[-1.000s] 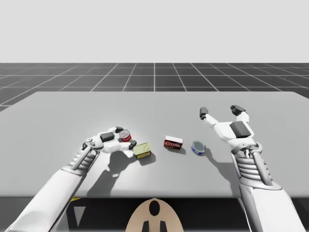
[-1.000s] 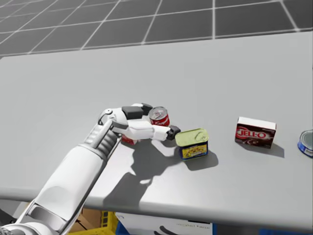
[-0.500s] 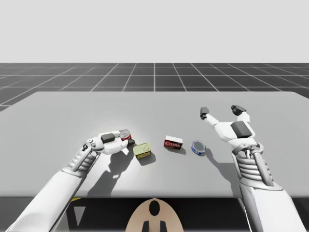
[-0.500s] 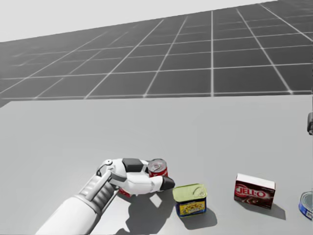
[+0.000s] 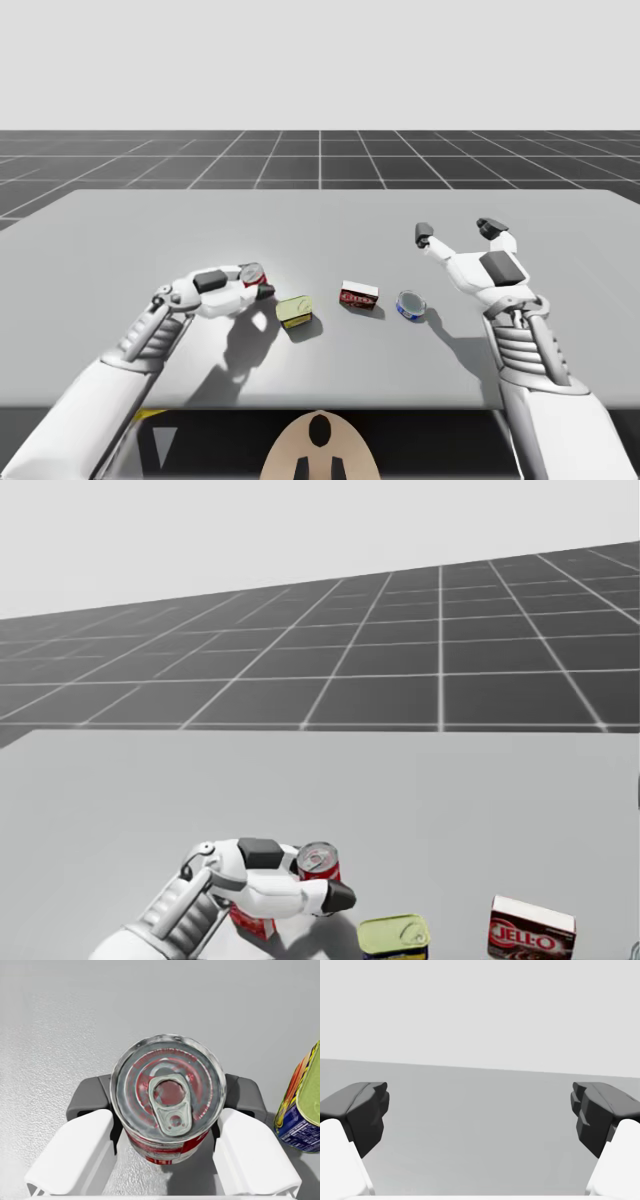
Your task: Pick up the tomato soup can and lift it.
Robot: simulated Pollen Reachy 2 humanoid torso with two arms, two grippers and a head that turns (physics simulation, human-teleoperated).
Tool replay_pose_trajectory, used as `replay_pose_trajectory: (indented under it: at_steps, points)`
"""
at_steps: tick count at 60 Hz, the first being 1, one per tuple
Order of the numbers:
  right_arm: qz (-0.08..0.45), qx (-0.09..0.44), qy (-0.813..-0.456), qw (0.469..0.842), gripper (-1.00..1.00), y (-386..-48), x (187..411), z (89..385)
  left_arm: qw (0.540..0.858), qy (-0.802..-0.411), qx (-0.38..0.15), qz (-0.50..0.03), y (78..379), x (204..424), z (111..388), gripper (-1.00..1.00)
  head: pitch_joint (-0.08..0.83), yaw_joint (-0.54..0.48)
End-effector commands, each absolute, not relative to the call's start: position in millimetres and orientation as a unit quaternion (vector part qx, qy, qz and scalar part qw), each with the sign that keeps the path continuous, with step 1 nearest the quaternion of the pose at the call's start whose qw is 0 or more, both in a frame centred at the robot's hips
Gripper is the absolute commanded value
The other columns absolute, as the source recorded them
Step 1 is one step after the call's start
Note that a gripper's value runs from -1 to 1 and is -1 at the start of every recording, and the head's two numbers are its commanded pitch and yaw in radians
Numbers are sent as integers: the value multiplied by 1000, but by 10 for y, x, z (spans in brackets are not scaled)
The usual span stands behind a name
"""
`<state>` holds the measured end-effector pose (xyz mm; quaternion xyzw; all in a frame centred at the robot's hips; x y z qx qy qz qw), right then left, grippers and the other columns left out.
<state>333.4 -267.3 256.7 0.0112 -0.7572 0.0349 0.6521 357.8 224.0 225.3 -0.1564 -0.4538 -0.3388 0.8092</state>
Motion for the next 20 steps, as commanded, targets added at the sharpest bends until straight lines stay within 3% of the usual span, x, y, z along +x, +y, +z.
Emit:
replay_pose_trajectory:
  at_steps: [1, 5, 20]
  points:
    - [38, 16, -753, 656, -1000, -2707, 3346, 2567, 771, -525, -139, -331, 2306, 3607, 2909, 1000, 276, 258]
    - [39, 16, -753, 657, -1000, -2708, 3348, 2564, 764, -539, -134, -329, 2322, 3588, 3046, 1000, 276, 258]
    - [57, 15, -750, 658, -1000, -2698, 3317, 2545, 702, -636, -116, -300, 2293, 3402, 3976, 1000, 277, 265]
